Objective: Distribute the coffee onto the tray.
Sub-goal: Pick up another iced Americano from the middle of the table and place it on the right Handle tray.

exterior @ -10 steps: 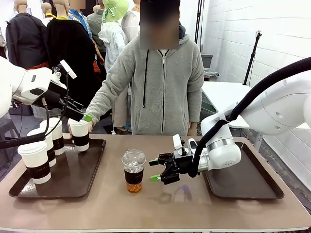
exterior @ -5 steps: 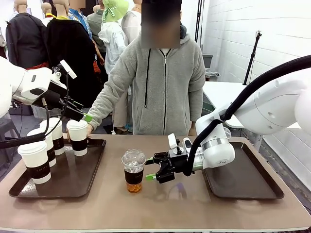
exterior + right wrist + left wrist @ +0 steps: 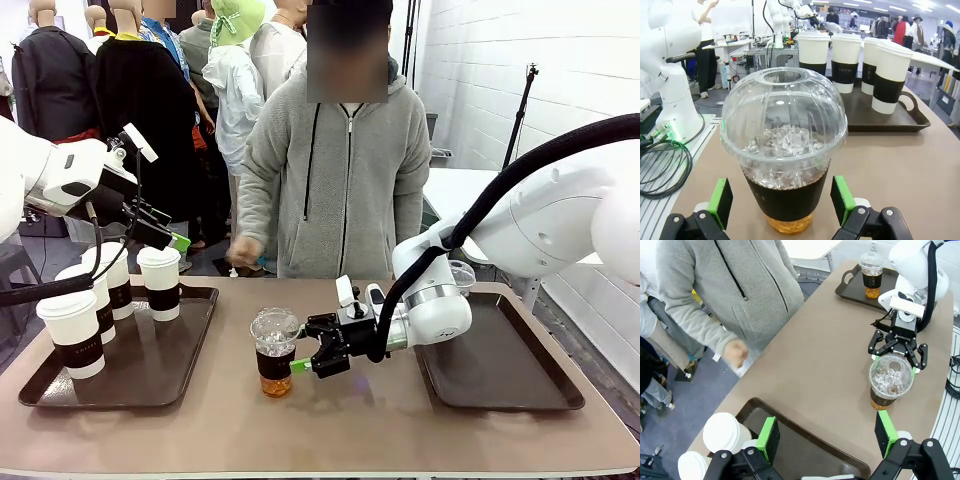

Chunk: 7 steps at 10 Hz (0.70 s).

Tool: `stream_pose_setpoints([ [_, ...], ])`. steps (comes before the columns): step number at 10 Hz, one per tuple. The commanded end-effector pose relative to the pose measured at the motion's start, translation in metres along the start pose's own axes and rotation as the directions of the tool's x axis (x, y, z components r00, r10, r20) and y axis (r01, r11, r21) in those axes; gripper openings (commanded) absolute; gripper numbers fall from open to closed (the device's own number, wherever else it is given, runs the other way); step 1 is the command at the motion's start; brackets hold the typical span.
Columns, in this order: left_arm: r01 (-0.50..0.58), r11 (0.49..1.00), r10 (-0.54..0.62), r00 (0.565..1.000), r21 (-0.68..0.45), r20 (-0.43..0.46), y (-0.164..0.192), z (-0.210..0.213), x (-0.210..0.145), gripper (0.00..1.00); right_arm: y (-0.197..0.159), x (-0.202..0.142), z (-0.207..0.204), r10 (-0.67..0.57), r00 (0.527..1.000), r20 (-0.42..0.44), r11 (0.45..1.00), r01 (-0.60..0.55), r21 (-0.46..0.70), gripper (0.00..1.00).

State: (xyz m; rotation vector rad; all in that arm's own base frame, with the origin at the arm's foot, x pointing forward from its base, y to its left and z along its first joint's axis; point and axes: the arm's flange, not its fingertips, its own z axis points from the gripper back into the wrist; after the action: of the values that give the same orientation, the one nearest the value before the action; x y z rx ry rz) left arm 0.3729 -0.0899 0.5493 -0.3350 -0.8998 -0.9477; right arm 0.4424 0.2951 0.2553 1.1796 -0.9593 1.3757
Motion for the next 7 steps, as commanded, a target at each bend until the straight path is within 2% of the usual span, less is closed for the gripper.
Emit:
stream_pose_setpoints([
  [1, 0.012, 1.000, -0.012, 1.000, -0.008, 0.004, 0.003, -0.001, -0.003, 1.00, -0.006, -0.003, -0.011, -0.013, 1.000, -0.010, 1.000, 0.013, 0.012, 1.00],
  [7, 0.012, 1.000, -0.012, 1.000, -0.008, 0.004, 0.003, -0.001, -0.003, 1.00, -0.021, -0.008, -0.034, -0.041, 0.999, -0.010, 0.996, 0.042, 0.077, 1.00],
])
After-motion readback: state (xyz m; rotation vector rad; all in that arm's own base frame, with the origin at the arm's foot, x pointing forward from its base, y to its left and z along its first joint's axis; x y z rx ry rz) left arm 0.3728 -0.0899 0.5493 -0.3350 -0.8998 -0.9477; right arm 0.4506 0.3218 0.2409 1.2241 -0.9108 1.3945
